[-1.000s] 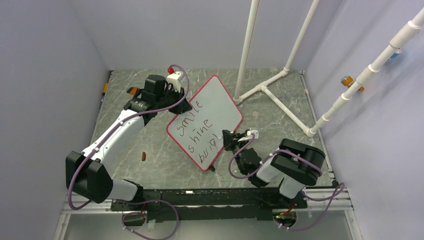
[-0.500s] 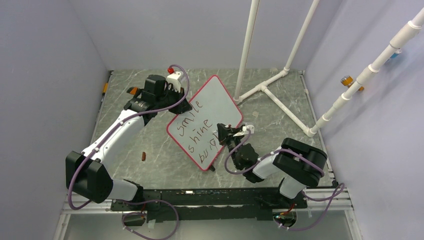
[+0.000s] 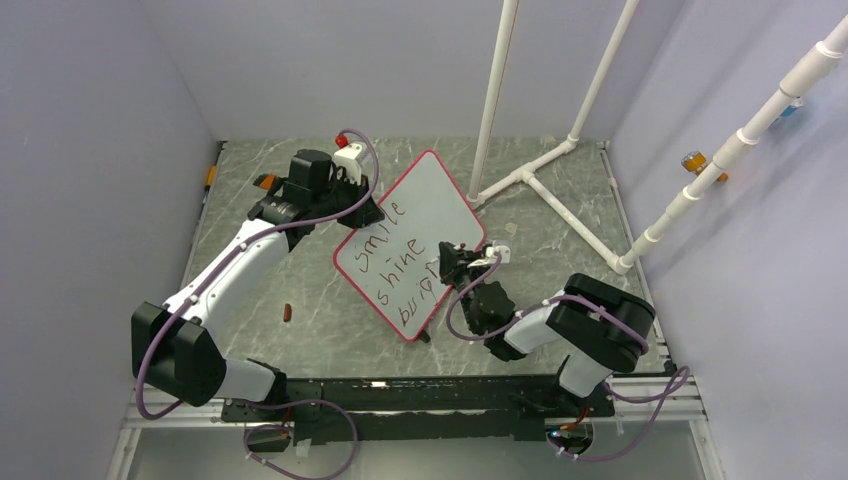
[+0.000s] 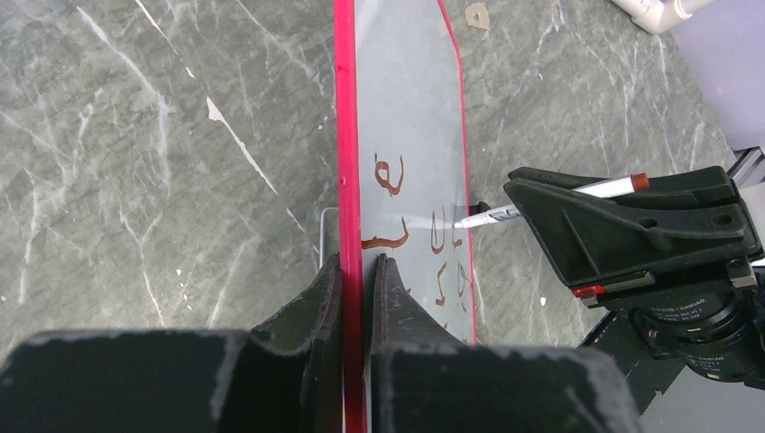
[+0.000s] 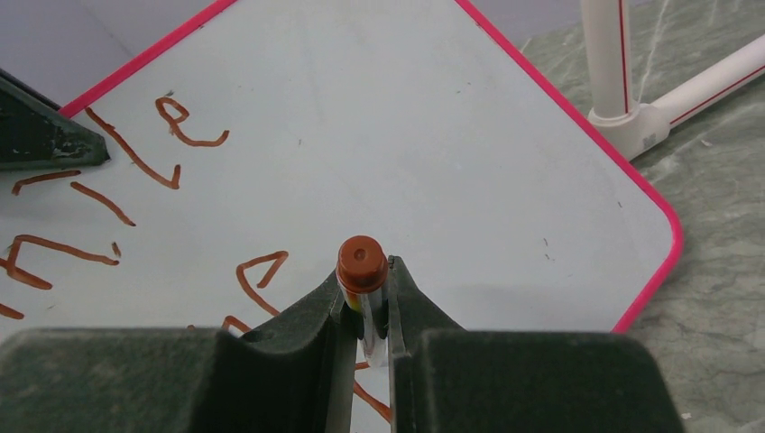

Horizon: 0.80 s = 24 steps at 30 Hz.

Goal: Write a sentence on the whiteboard

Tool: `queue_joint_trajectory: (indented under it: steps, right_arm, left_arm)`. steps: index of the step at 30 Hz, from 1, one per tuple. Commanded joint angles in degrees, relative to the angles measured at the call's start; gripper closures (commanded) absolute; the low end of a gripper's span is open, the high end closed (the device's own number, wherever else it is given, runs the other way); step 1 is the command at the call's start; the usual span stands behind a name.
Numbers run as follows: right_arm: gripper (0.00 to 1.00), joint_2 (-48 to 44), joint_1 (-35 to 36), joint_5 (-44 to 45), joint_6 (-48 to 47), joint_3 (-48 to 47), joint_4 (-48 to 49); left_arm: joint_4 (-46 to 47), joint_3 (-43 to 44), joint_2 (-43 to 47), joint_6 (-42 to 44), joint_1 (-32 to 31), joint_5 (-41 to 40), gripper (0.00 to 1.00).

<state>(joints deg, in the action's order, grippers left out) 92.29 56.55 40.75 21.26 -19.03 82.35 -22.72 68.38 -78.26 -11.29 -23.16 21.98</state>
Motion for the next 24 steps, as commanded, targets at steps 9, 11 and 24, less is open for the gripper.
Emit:
queue_joint_trajectory:
  steps: [9, 11, 24]
  right_arm:
    - [1.0, 0.0, -0.2, -0.2, 3.3, 2.4, -5.6]
    - [1.0, 0.1, -0.2, -0.4, 4.2, 3.2, -6.1]
    - [1.0, -6.8, 0.9, -1.0, 2.9, 3.6, -12.0]
  left_arm:
    - [1.8, -0.3, 0.2, 5.0, -0.1, -3.8, 1.0]
    - [1.8, -0.3, 0.2, 4.9, -0.1, -3.8, 1.0]
    - [1.9, -0.1, 0.2, 4.9, -0.1, -3.7, 1.0]
